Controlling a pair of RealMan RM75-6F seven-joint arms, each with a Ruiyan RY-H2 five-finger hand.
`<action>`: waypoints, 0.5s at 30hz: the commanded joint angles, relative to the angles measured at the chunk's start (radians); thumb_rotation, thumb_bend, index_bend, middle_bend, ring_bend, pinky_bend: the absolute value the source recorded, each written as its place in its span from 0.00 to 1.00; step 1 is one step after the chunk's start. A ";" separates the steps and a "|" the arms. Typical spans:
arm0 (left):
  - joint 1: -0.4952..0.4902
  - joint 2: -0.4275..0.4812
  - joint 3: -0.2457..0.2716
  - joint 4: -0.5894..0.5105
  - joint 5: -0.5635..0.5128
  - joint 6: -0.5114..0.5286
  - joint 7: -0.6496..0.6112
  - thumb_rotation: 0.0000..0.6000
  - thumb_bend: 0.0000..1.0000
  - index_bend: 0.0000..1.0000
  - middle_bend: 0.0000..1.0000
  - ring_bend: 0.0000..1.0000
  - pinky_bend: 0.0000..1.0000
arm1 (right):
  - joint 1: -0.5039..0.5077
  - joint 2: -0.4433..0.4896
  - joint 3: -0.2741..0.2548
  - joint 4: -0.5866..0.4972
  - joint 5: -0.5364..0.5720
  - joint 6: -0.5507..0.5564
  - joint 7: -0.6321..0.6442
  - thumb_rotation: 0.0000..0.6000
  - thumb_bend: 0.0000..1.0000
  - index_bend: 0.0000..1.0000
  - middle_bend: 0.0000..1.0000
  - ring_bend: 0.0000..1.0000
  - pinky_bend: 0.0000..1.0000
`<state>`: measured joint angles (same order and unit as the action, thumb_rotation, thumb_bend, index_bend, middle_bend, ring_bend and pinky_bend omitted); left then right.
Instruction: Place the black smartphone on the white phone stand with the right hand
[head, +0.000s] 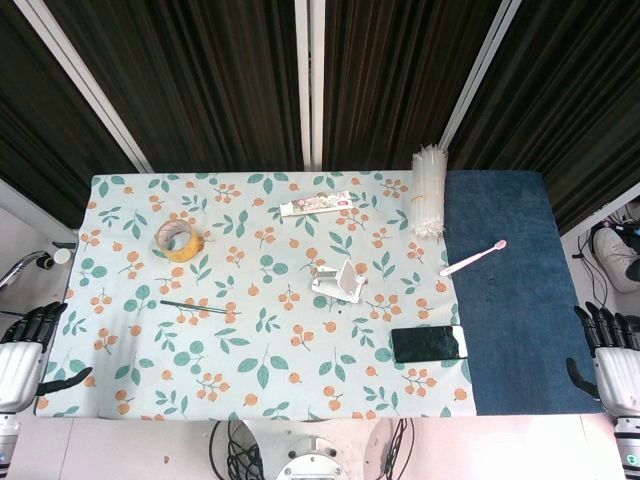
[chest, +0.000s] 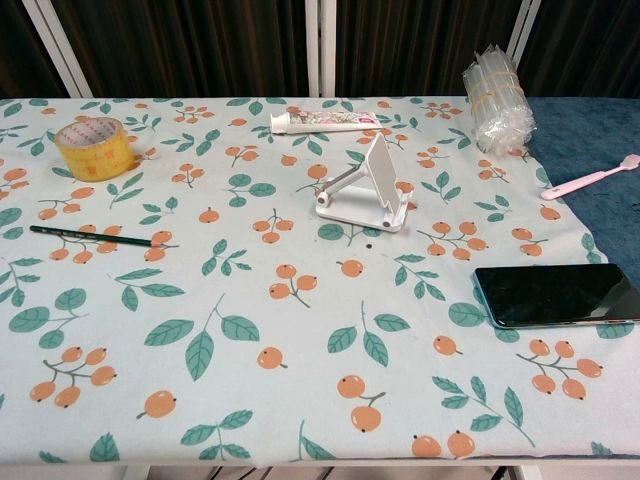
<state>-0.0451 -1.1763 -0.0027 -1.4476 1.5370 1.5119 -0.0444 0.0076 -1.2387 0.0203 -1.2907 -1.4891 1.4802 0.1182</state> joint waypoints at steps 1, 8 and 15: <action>-0.005 -0.002 0.001 0.008 0.008 -0.003 -0.006 0.72 0.02 0.09 0.10 0.11 0.22 | 0.002 -0.004 0.000 -0.010 -0.004 0.000 -0.021 1.00 0.31 0.00 0.00 0.00 0.00; -0.015 -0.001 0.004 0.002 0.023 -0.008 -0.007 0.73 0.02 0.09 0.10 0.11 0.22 | 0.017 0.018 -0.007 -0.071 -0.030 -0.013 -0.043 1.00 0.31 0.00 0.00 0.00 0.00; -0.021 -0.014 0.009 0.024 0.008 -0.037 -0.022 0.73 0.02 0.10 0.10 0.11 0.22 | 0.065 0.078 -0.018 -0.265 -0.086 -0.052 -0.254 1.00 0.29 0.00 0.00 0.00 0.00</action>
<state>-0.0651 -1.1849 0.0032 -1.4308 1.5485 1.4807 -0.0622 0.0462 -1.1936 0.0113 -1.4697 -1.5505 1.4608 -0.0579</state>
